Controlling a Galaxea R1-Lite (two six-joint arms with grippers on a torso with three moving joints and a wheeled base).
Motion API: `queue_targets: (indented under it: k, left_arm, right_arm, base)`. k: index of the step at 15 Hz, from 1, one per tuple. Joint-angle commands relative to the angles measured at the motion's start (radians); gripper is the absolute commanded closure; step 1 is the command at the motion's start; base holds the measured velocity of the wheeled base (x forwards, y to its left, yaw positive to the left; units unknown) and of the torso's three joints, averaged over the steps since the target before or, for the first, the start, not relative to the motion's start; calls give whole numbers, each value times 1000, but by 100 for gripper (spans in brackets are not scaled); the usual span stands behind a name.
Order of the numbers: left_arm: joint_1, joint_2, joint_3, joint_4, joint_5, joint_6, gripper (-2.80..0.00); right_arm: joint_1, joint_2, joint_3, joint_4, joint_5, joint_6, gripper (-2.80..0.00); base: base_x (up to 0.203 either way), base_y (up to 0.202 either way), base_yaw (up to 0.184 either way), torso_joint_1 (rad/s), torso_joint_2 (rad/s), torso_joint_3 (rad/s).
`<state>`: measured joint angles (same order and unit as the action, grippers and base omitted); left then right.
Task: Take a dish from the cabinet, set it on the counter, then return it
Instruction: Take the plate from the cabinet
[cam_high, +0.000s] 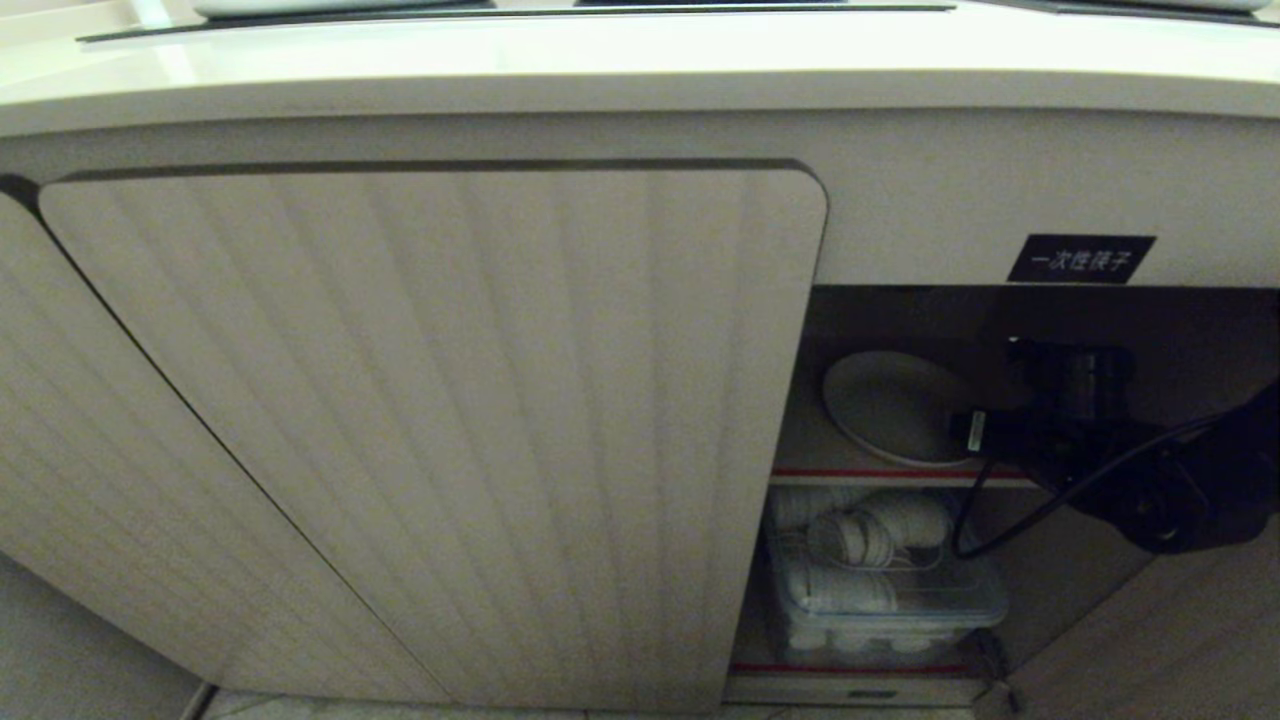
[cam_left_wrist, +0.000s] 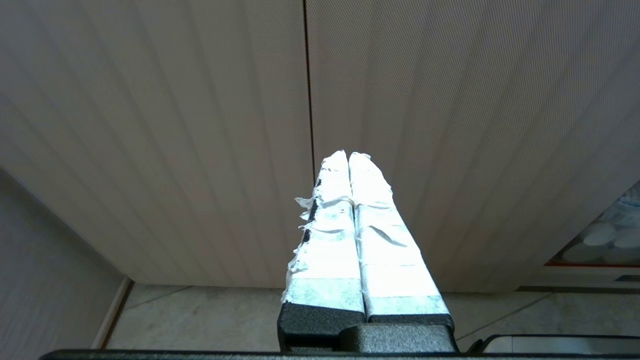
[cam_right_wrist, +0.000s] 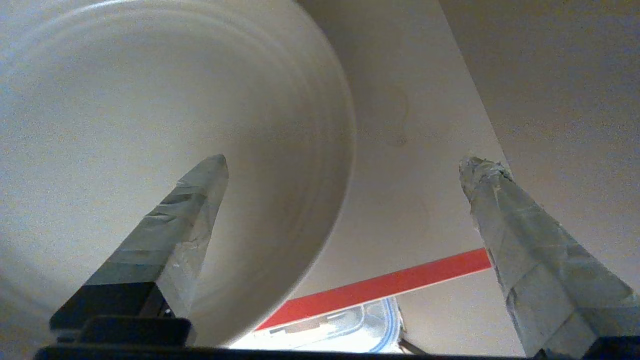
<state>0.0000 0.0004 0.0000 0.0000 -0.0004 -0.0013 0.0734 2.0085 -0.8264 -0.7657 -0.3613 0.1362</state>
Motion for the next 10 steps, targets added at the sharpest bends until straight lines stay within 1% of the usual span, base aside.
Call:
queue_targets:
  k: [1, 6, 10]
  left_arm:
    - [0, 0, 0, 0, 0, 0, 0]
    - [0, 0, 0, 0, 0, 0, 0]
    - [0, 0, 0, 0, 0, 0, 0]
  right_arm:
    - [-3, 1, 0, 0, -1, 2, -280]
    - [-3, 1, 0, 0, 1, 20, -280]
    - [-4, 1, -2, 1, 1, 19, -280]
  base:
    - [0, 0, 0, 0, 0, 0]
    - [0, 0, 0, 0, 0, 0]
    - [0, 0, 0, 0, 0, 0]
